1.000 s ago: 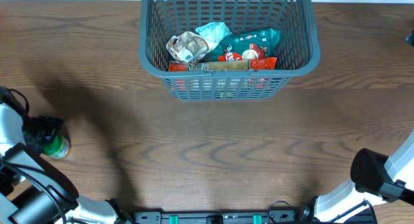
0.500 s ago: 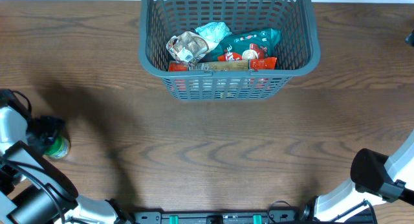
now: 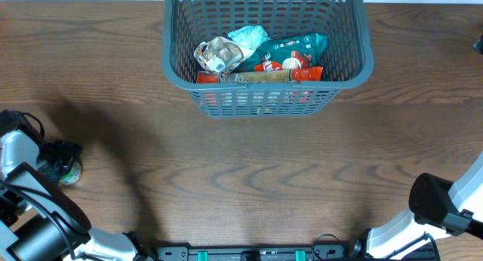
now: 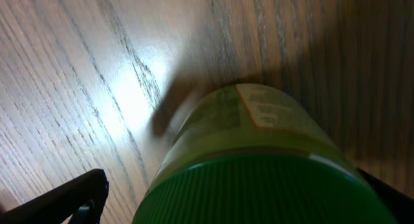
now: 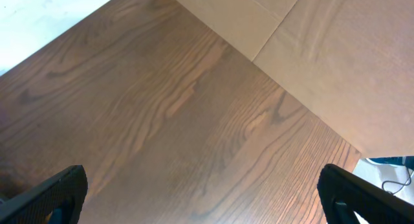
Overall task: Pack container
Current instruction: 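Close the left gripper around the green-lidded jar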
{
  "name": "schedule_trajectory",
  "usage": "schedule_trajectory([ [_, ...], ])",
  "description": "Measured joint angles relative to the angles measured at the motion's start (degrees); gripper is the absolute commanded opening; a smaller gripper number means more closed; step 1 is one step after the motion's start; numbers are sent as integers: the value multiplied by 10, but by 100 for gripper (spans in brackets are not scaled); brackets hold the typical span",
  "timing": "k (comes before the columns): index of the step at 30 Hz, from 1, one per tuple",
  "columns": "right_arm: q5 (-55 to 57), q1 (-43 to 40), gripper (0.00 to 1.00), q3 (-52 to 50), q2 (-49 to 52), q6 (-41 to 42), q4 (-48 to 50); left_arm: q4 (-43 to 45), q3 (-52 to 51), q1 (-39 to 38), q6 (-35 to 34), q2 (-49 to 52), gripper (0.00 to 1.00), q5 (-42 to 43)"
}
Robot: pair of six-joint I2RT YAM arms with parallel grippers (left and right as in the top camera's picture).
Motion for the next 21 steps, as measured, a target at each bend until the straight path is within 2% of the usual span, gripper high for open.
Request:
schedule_trajectory([
  [8,0,0,99,0,0,0,0,4,0,0,2,0,94,0],
  [12,0,0,99,0,0,0,0,4,0,0,2,0,86,0],
  [14,0,0,99,0,0,0,0,4,0,0,2,0,79,0],
  [18,0,0,99,0,0,0,0,3,1,0,3,0,24,0],
  [21,0,0,99,0,0,0,0,6,2,0,5,-3,8,0],
])
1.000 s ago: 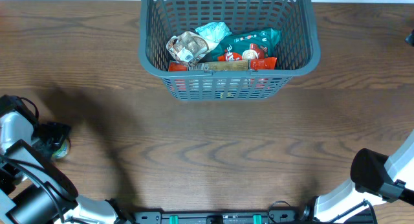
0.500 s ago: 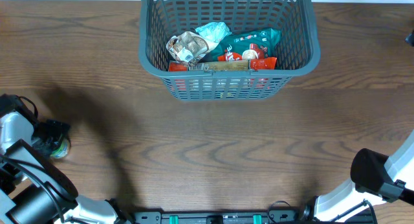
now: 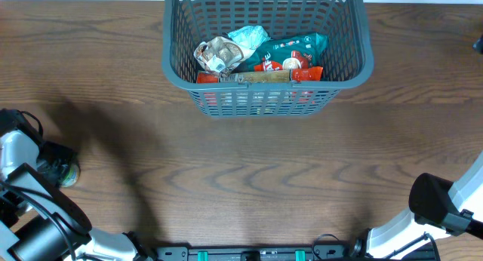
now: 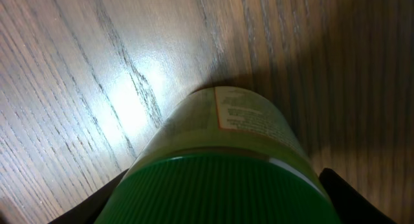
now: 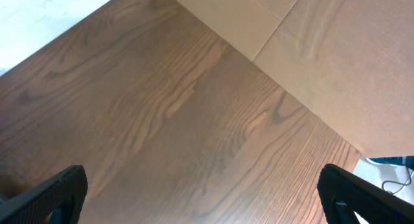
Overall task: Pack container
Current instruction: 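Close the left gripper around the green-lidded jar, then lift the jar with the left gripper over the basket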
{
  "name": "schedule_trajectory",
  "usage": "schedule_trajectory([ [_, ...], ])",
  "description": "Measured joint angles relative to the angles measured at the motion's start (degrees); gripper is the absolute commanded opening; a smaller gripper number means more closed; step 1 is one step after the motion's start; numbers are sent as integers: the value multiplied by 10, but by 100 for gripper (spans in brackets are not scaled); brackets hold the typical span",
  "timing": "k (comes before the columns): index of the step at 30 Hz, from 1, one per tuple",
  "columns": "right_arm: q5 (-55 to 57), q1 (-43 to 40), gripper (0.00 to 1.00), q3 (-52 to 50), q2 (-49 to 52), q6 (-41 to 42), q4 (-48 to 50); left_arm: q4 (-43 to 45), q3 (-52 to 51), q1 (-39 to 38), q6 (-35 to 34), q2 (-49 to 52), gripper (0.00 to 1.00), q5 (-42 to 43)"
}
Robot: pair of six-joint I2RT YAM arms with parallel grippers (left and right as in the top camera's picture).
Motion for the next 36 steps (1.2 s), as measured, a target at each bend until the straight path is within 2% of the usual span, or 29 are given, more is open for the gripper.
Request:
schedule_trajectory([
  [2,0,0,99,0,0,0,0,-1,0,0,0,0,5,0],
  [14,0,0,99,0,0,0,0,-8,1,1,5,0,6,23],
  [24,0,0,99,0,0,0,0,-17,32,-1,45,-4,6,138],
  [29,0,0,99,0,0,0,0,-17,60,-17,72,-55,6,171],
  [36,0,0,99,0,0,0,0,11,158,-78,97,-160,6,246],
])
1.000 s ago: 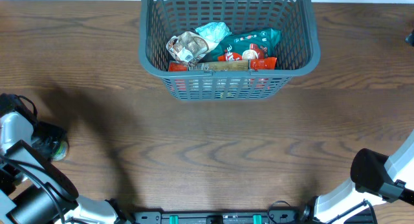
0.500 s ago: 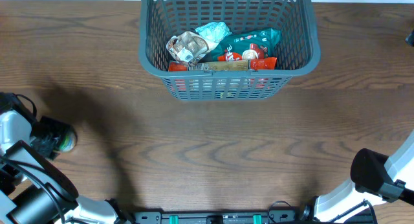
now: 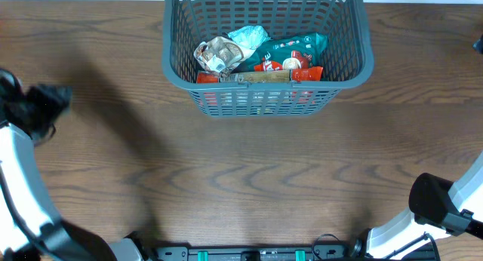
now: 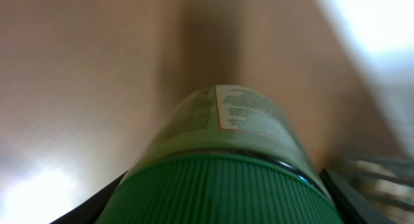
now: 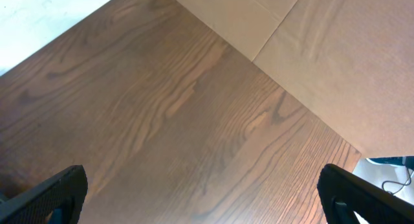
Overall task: Pack container
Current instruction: 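Lift the jar with the left gripper over the basket, then lower the jar into the basket and open the left gripper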
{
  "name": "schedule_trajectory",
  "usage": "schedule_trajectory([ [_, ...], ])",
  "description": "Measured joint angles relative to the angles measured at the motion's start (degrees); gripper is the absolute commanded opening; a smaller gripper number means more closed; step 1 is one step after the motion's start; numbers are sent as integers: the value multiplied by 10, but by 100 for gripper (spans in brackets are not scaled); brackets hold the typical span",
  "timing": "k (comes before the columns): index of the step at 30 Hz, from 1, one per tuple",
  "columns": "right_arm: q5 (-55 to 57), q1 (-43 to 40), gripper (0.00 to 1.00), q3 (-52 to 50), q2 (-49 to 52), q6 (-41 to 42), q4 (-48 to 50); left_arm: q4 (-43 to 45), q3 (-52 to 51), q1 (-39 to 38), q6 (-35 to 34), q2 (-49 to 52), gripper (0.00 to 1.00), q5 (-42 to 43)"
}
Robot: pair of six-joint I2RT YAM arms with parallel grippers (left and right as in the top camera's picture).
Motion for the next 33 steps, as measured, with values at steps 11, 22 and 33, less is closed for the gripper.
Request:
schedule_trajectory([
  [11,0,0,99,0,0,0,0,93,165,-193,19,-54,6,137],
  [22,0,0,99,0,0,0,0,176,173,-387,33,-26,6,174],
  [33,0,0,99,0,0,0,0,154,221,-456,35,140,6,163],
])
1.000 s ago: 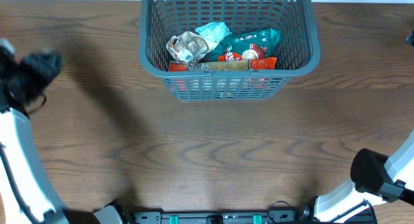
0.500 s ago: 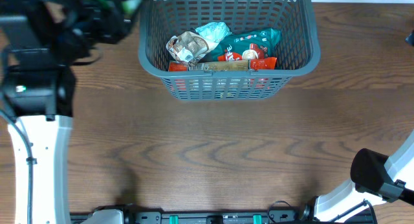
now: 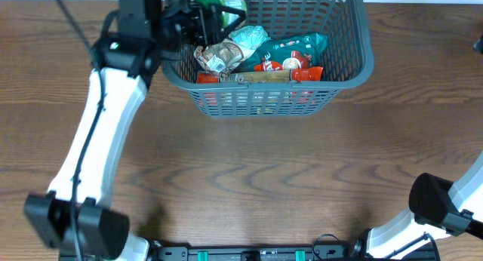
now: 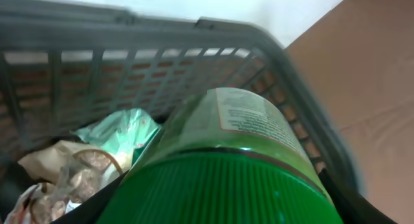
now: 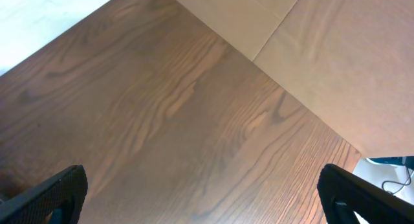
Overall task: Pack container
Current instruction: 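Lower the jar into the basket and open the left gripper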
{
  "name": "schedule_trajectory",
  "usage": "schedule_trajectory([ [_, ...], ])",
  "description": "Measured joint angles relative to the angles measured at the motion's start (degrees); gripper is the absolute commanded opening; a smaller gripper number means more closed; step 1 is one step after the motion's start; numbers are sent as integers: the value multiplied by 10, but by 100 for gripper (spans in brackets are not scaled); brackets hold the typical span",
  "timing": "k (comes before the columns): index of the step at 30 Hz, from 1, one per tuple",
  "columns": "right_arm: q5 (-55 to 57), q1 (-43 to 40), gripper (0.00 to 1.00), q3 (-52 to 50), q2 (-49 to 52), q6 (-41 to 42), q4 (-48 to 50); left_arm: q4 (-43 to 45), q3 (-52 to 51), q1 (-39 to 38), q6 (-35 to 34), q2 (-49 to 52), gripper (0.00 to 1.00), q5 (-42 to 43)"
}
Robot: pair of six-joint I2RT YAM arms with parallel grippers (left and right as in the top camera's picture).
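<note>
My left gripper [image 3: 215, 12] is shut on a green-lidded jar [image 3: 219, 1] with a pale green label, held over the back left part of the grey basket [image 3: 343, 72]. In the left wrist view the jar [image 4: 226, 153] fills the frame, with the basket's far wall [image 4: 162, 56] behind it. Several snack packets [image 3: 283, 53] lie in the basket. My right gripper [image 5: 204, 191] stands open over bare table; only its fingertips [image 5: 61, 188] show.
The left arm [image 3: 106, 118] stretches across the left side of the wooden table [image 3: 264, 178]. The right arm's base [image 3: 445, 208] sits at the front right corner. A cardboard sheet [image 5: 310, 49] lies beyond the table edge in the right wrist view.
My left gripper, with the jar in it, has moved from above the table's left edge to over the basket's back left. The right arm has not moved.
The jar lay on its side on the table at the far left, between my left gripper's open fingers. Then the fingers closed around it. Later the jar was held above the table's left edge, and now it is over the basket.
</note>
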Motion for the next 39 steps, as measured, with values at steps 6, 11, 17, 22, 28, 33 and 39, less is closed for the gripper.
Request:
schedule_trajectory([
  [6,0,0,99,0,0,0,0,-66,61,-24,31,44,6,-42],
  [11,0,0,99,0,0,0,0,-125,73,-61,71,60,5,-108],
  [17,0,0,99,0,0,0,0,-149,73,-98,104,103,6,-182],
  [22,0,0,99,0,0,0,0,-151,73,-103,112,124,6,-208],
  [28,0,0,99,0,0,0,0,-147,73,-101,116,125,37,-217],
  [33,0,0,99,0,0,0,0,-145,73,-101,115,125,99,-219],
  [39,0,0,99,0,0,0,0,-143,74,-101,118,125,99,-218],
])
